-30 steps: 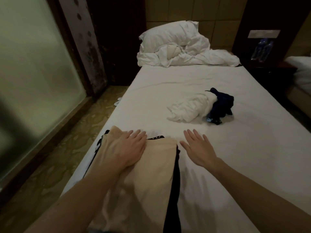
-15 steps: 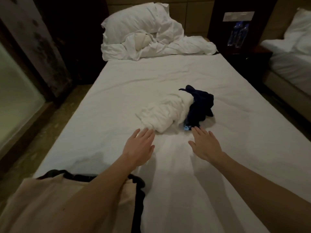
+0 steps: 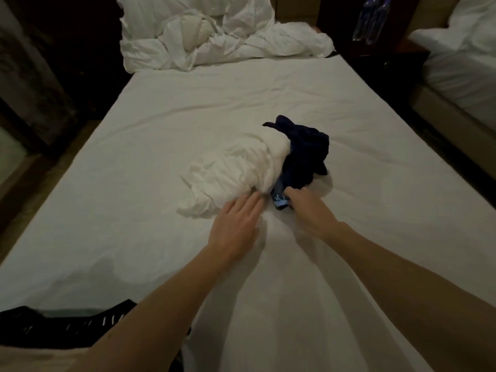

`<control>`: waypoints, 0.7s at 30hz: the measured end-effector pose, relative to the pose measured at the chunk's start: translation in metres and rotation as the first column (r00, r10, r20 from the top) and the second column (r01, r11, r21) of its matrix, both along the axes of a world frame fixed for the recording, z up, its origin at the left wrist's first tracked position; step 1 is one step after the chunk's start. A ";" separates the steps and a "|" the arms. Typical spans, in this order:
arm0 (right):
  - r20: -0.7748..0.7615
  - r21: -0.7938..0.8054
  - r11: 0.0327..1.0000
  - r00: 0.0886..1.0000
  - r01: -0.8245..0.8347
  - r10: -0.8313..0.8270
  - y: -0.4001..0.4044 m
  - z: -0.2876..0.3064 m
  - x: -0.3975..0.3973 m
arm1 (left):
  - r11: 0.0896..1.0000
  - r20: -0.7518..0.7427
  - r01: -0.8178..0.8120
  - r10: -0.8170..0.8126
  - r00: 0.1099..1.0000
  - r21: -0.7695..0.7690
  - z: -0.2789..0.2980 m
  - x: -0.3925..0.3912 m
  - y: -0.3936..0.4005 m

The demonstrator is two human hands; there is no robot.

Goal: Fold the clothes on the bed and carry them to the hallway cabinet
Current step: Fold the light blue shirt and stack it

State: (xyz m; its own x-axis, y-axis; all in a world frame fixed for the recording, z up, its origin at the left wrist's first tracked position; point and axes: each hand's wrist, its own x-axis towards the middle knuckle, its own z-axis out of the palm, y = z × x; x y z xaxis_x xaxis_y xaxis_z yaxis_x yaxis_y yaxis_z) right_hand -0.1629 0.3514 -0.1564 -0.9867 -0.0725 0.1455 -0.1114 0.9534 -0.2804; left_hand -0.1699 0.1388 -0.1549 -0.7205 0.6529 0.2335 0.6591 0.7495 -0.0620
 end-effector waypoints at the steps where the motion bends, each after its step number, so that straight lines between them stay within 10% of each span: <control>1: 0.041 -0.132 0.991 0.999 0.003 0.002 -0.001 0.008 0.006 | 1.000 0.051 -0.015 0.015 0.999 0.015 0.006 0.005 0.005; 6: 0.020 -0.476 0.878 0.997 -0.057 0.076 -0.023 0.073 0.068 | 0.974 0.292 -0.090 0.026 0.956 0.206 0.049 0.044 0.025; 21: -0.351 -0.408 0.863 0.924 -0.299 0.154 -0.058 0.173 0.300 | 0.684 0.490 -0.173 -0.300 0.818 0.709 0.178 0.228 -0.032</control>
State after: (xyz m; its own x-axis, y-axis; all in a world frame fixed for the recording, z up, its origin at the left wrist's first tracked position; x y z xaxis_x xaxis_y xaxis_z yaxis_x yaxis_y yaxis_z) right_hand 0.1373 0.2938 0.0164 -0.8547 -0.1442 0.4986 -0.4549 0.6707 -0.5858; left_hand 0.0576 0.1067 0.0235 -0.8308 0.5076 0.2282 0.4434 0.3559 0.8226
